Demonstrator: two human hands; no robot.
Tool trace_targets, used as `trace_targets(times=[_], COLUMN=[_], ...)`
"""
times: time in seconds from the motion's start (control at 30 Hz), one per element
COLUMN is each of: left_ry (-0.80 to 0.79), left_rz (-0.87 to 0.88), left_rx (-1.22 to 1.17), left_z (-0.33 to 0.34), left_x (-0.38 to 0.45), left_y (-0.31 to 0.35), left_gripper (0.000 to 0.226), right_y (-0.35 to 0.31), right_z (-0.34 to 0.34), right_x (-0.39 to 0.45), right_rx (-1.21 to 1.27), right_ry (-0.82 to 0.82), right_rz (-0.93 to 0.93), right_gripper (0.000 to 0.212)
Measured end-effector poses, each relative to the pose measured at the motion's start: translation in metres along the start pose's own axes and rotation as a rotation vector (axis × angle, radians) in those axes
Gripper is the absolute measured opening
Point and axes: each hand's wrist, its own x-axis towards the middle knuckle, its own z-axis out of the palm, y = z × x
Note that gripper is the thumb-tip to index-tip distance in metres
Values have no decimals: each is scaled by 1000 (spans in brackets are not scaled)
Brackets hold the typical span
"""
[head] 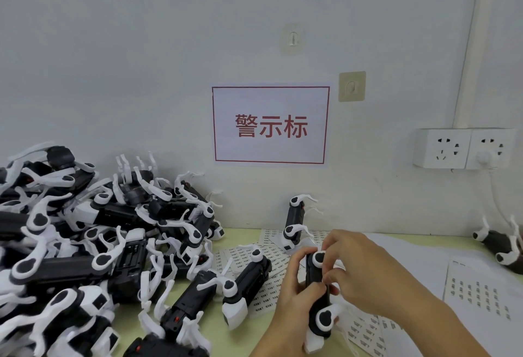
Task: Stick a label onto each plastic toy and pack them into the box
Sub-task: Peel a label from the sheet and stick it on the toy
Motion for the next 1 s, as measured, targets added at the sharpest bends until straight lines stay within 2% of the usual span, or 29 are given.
trace_targets(times=[0.57,1.0], left_ry=[-33,-41], left_rz=[-5,-11], left_rx=[60,97], left_z=[-1,0], left_x=[1,0], left_y=[-4,-1], left_gripper=[57,57], right_y=[-8,-8], right_z=[2,3], right_x=[0,2], right_rx=[-187,-256], right_ry=[106,130], right_rz=[-15,53], right_gripper=[10,12])
